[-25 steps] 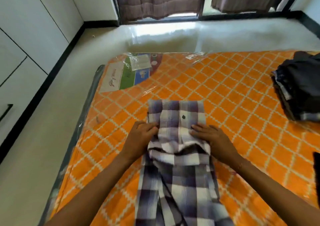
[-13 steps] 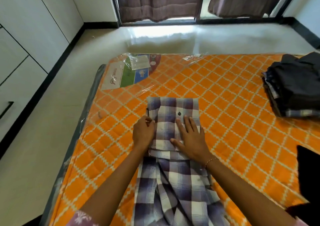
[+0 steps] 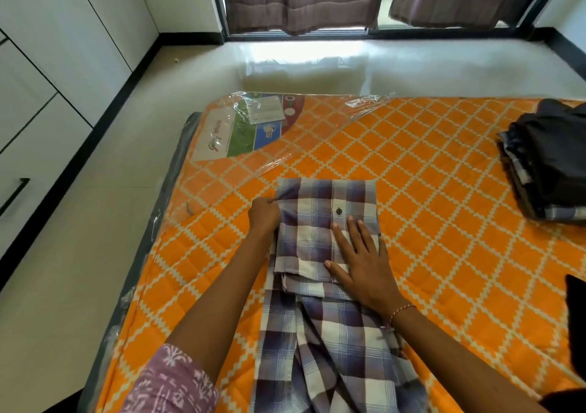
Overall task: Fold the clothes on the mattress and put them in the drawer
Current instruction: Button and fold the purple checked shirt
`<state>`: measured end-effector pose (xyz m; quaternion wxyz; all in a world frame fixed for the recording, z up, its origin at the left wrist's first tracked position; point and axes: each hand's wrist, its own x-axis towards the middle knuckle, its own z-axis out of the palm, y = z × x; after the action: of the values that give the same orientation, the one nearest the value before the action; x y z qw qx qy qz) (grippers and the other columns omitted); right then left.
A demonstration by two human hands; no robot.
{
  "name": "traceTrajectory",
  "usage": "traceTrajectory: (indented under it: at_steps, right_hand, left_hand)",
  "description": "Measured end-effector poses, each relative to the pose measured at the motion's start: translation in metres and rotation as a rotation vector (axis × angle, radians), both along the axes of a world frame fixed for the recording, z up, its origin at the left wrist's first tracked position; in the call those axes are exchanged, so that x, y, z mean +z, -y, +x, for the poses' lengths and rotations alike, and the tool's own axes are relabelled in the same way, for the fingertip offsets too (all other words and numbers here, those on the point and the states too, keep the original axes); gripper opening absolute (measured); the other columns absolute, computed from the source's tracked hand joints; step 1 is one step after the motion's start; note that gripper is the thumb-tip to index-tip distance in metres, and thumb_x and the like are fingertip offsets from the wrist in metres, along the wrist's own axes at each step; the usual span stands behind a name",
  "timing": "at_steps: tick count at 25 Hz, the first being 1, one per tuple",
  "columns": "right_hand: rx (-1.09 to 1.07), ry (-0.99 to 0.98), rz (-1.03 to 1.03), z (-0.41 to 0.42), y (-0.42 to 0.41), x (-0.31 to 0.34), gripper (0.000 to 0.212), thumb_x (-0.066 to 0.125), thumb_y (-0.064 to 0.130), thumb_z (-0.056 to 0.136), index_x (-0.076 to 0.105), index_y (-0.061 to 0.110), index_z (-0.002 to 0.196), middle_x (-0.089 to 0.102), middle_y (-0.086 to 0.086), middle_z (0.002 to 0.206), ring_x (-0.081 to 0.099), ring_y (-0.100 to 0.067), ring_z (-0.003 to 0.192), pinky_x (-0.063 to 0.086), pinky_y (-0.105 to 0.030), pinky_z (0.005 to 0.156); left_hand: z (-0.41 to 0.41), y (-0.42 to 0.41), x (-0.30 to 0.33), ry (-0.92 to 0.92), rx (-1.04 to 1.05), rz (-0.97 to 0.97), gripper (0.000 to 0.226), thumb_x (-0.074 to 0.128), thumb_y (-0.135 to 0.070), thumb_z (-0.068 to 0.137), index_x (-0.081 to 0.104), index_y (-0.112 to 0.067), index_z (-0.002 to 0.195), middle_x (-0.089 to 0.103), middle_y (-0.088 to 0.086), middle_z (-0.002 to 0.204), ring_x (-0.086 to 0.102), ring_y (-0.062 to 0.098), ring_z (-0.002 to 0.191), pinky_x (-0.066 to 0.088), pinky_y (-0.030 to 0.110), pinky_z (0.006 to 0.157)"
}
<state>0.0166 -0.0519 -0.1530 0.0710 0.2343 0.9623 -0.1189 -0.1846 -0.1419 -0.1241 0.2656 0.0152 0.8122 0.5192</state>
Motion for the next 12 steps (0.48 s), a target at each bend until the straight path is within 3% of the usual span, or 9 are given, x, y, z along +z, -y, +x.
traceTrajectory:
  at_steps: [1, 2, 3, 5, 6, 8, 10, 12]
  right_hand:
    - [0.002, -0.009, 0.000, 0.001, -0.001, 0.000, 0.069, 0.000, 0.072, 0.086, -0.026, 0.037, 0.139, -0.034, 0.005, 0.149, -0.029, -0.015, 0.141, -0.007, -0.052, 0.116]
    - [-0.009, -0.036, -0.004, -0.001, -0.002, 0.001, 0.068, 0.002, 0.071, 0.087, -0.021, 0.038, 0.142, -0.031, 0.006, 0.150, -0.026, -0.014, 0.142, -0.008, -0.052, 0.115]
    - [-0.030, -0.090, -0.004, -0.004, -0.004, 0.003, 0.065, 0.003, 0.069, 0.088, -0.013, 0.039, 0.144, -0.026, 0.008, 0.151, -0.024, -0.012, 0.142, -0.009, -0.053, 0.114]
    - [-0.053, -0.186, 0.016, -0.014, -0.007, 0.007, 0.059, 0.010, 0.064, 0.094, -0.004, 0.039, 0.145, -0.018, 0.008, 0.153, -0.021, -0.011, 0.141, -0.007, -0.051, 0.115]
    - [-0.034, -0.168, 0.018, -0.017, -0.008, 0.007, 0.059, 0.015, 0.062, 0.095, -0.007, 0.039, 0.144, -0.018, 0.006, 0.155, -0.023, -0.013, 0.141, -0.007, -0.050, 0.115]
    - [0.036, -0.078, 0.023, -0.011, -0.005, -0.001, 0.066, 0.020, 0.064, 0.094, -0.016, 0.038, 0.143, -0.023, 0.000, 0.155, -0.028, -0.018, 0.141, -0.010, -0.050, 0.115]
    - [0.121, -0.046, 0.044, 0.009, -0.001, -0.011, 0.068, 0.013, 0.067, 0.091, -0.017, 0.037, 0.144, -0.026, -0.002, 0.154, -0.029, -0.020, 0.142, -0.011, -0.050, 0.116]
    - [0.223, -0.025, 0.076, 0.035, -0.007, -0.010, 0.067, 0.005, 0.065, 0.090, -0.015, 0.033, 0.146, -0.027, -0.002, 0.154, -0.028, -0.021, 0.142, -0.007, -0.047, 0.118]
  left_hand:
    - [0.005, -0.002, 0.002, 0.001, 0.048, -0.020, 0.028, 0.043, 0.001, 0.091, 0.064, 0.002, 0.111, 0.064, 0.024, 0.111, 0.060, 0.039, 0.104, 0.049, 0.051, 0.085]
    - [0.013, -0.004, 0.006, -0.131, 0.060, -0.128, 0.028, 0.043, -0.005, 0.095, 0.059, -0.001, 0.118, 0.060, 0.021, 0.120, 0.056, 0.037, 0.110, 0.047, 0.049, 0.088]
    - [0.023, -0.007, 0.008, -0.386, 0.016, -0.261, 0.031, 0.043, -0.013, 0.097, 0.053, -0.007, 0.126, 0.054, 0.017, 0.129, 0.050, 0.034, 0.118, 0.043, 0.046, 0.093]
    - [0.045, -0.007, 0.002, -0.897, -0.353, -0.357, 0.042, 0.041, -0.026, 0.099, 0.042, -0.016, 0.140, 0.038, 0.012, 0.147, 0.034, 0.030, 0.136, 0.030, 0.045, 0.106]
    - [0.056, -0.002, -0.005, -1.030, -0.617, -0.412, 0.048, 0.037, -0.032, 0.100, 0.033, -0.020, 0.146, 0.026, 0.011, 0.155, 0.022, 0.028, 0.143, 0.021, 0.045, 0.112]
    - [0.068, 0.019, -0.027, -1.013, -0.946, -0.564, 0.060, 0.026, -0.046, 0.101, 0.002, -0.025, 0.152, -0.005, 0.004, 0.160, -0.006, 0.023, 0.148, -0.001, 0.042, 0.117]
    - [0.071, 0.050, -0.044, -0.921, -0.997, -0.587, 0.067, 0.022, -0.058, 0.097, -0.018, -0.033, 0.145, -0.026, -0.001, 0.155, -0.024, 0.020, 0.144, -0.012, 0.039, 0.115]
    - [0.072, 0.076, -0.045, -0.934, -1.040, -0.627, 0.070, 0.022, -0.060, 0.095, -0.022, -0.034, 0.142, -0.032, 0.000, 0.151, -0.027, 0.020, 0.142, -0.011, 0.038, 0.116]
